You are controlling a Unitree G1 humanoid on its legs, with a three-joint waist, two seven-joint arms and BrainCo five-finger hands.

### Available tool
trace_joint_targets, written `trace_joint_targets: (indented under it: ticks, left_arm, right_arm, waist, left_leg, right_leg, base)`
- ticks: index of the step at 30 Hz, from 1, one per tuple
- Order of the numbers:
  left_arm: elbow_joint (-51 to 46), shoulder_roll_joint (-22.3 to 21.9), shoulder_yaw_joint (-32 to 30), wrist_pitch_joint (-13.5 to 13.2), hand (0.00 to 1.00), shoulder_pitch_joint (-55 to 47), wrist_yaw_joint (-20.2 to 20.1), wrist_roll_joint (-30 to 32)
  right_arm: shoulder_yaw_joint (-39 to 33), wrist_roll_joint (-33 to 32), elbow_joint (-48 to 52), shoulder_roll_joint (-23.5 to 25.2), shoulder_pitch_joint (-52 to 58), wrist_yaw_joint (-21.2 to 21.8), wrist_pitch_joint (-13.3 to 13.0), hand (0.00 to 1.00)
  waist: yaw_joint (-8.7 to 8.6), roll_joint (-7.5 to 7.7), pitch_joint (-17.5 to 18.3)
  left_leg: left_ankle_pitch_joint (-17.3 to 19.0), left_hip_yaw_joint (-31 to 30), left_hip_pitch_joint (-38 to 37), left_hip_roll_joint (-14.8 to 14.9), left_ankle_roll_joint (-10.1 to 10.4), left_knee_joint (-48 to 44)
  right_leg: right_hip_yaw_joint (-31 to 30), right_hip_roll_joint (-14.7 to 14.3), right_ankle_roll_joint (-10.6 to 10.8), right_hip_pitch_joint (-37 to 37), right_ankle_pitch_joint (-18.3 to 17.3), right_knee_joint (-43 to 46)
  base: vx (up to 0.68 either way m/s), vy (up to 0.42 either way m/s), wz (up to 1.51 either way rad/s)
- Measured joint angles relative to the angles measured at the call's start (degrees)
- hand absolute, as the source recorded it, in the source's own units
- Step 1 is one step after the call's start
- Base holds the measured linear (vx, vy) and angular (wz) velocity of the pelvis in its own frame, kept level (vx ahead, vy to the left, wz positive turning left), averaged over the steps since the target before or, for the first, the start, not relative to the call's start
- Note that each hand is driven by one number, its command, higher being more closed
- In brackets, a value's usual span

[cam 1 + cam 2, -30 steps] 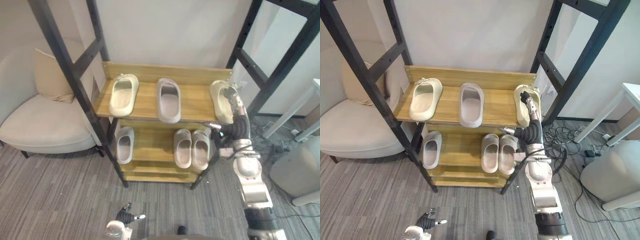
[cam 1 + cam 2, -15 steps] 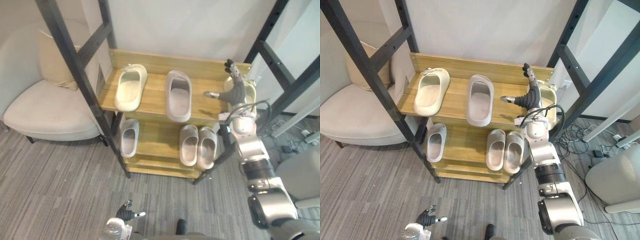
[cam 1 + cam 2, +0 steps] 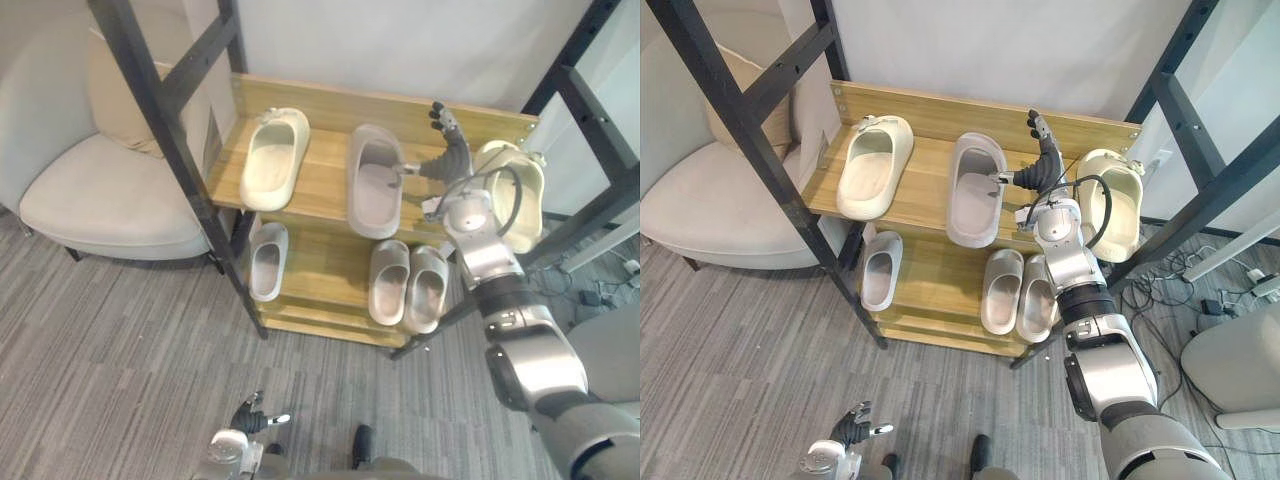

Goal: Organize the slippers on the shoe rack

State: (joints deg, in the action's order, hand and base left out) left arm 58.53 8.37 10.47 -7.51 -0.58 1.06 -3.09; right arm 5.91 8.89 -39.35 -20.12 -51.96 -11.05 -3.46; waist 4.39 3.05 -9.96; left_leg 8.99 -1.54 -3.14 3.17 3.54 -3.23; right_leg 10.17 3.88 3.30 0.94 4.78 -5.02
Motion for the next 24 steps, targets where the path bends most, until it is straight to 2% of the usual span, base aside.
trace_joint_targets:
  ticks: [3, 4, 8, 12, 24]
  left_arm:
    - [-0.4, -0.02, 0.01, -0.51, 0.0, -0.02, 0.07, -0.55]
    - [-0.57, -0.01, 0.0, -0.58, 0.0, -0.01, 0.08, -0.62]
    - [-0.71, 0.14, -0.09, -0.89, 0.0, 0.57, 0.31, -1.71]
    - [-0.73, 0.29, -0.06, -1.01, 0.0, 1.33, 1.18, -3.09]
    - [-0.63, 0.5, -0.03, -0.92, 0.0, 1.6, 1.36, -3.71]
  right_arm:
    - [0.01, 0.0, -0.38, 0.22, -0.51, 0.09, 0.01, 0.0]
    - [0.05, 0.0, -0.76, 0.46, -0.93, 0.1, 0.01, 1.0]
    - [1.64, 0.02, -7.08, 0.68, -4.78, 0.83, 0.01, 1.0]
    - [2.47, 0.0, -7.1, 0.55, -7.41, 1.0, -0.26, 1.0]
    - [3.27, -2.76, -4.98, 0.18, -7.46, 0.95, -1.61, 1.0]
  waist:
    - [0.75, -0.03, -0.19]
    - [0.88, -0.03, -0.44]
    - [1.42, 0.01, -1.98]
    - [1.96, 0.02, -3.63]
    - [1.96, 0.28, -3.88]
  left_leg:
    - [0.0, -0.4, 0.01, 0.01, 0.0, -0.03]
    - [0.0, -0.53, 0.02, 0.0, 0.0, -0.08]
    - [0.02, -0.86, 1.09, -0.26, -0.02, -0.89]
    - [0.02, -1.33, 1.34, -0.28, -0.02, -1.15]
    - [0.01, -2.17, 1.89, -0.16, 0.0, -1.63]
  right_leg:
    - [0.01, 0.04, 0.0, -0.01, 0.0, 0.0]
    - [0.02, 0.08, 0.0, 0.0, 0.0, 0.0]
    - [0.47, 0.4, 0.0, -0.08, 0.0, 0.01]
    - [0.84, 0.46, -0.22, -0.19, -0.43, 0.51]
    - [1.56, 0.5, -0.44, -1.16, -1.26, 1.9]
  base:
    - [0.02, -0.001, 0.08]
    - [0.02, 0.0, 0.06]
    - [-0.03, -0.006, 0.05]
    - [-0.04, -0.018, 0.06]
    - [0.0, -0.008, 0.04]
